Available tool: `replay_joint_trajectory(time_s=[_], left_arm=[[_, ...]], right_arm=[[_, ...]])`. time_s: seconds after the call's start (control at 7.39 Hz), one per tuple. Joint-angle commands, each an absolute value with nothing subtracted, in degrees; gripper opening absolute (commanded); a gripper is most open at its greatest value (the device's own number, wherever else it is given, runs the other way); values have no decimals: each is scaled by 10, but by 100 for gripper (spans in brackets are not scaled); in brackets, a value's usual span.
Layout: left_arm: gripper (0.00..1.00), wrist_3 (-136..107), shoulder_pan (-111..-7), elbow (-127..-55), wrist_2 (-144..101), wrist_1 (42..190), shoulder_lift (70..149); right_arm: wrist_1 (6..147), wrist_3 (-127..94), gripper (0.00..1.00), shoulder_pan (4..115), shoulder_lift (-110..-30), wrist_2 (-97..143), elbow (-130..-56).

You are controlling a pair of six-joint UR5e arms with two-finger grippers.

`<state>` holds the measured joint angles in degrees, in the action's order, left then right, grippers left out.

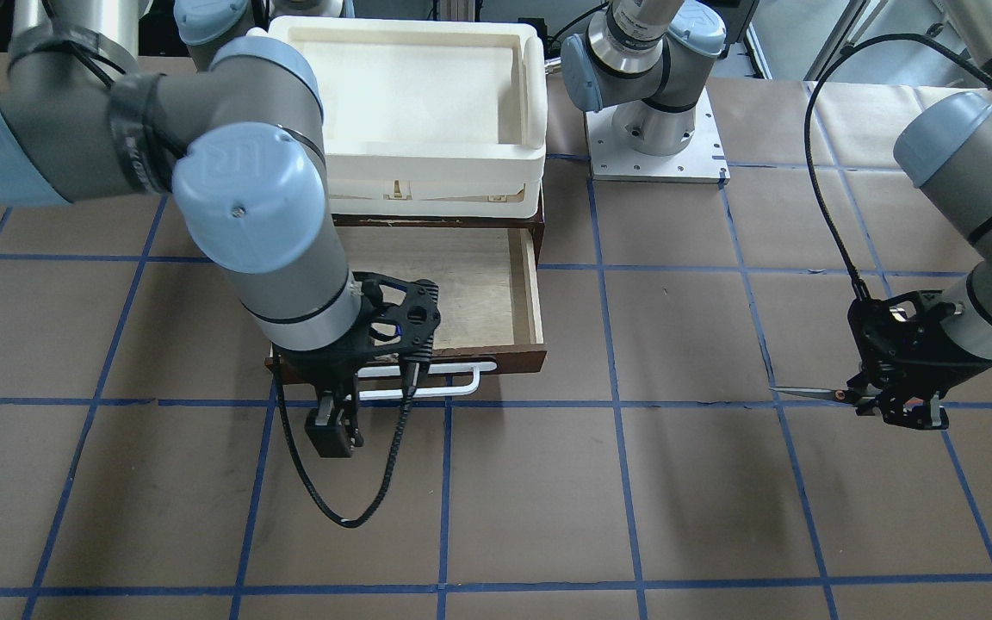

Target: Place scissors in drawer with both arms

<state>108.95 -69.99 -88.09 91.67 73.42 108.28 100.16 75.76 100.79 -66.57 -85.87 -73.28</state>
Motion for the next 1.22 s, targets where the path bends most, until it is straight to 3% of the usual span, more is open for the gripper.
replay_joint_trajectory(time_s=[0.0,0.41,1.08], left_arm=[[0,1041,-754,-879,920,734,1070],[0,934,-855,-881,916,735,1056],[0,815,-982,-885,915,736,1039]], right_arm=[[958,757,100,962,-752,-868,-740],[914,741,100,926,-802,-863,-749],[905,444,100,926,-825,-867,-764]])
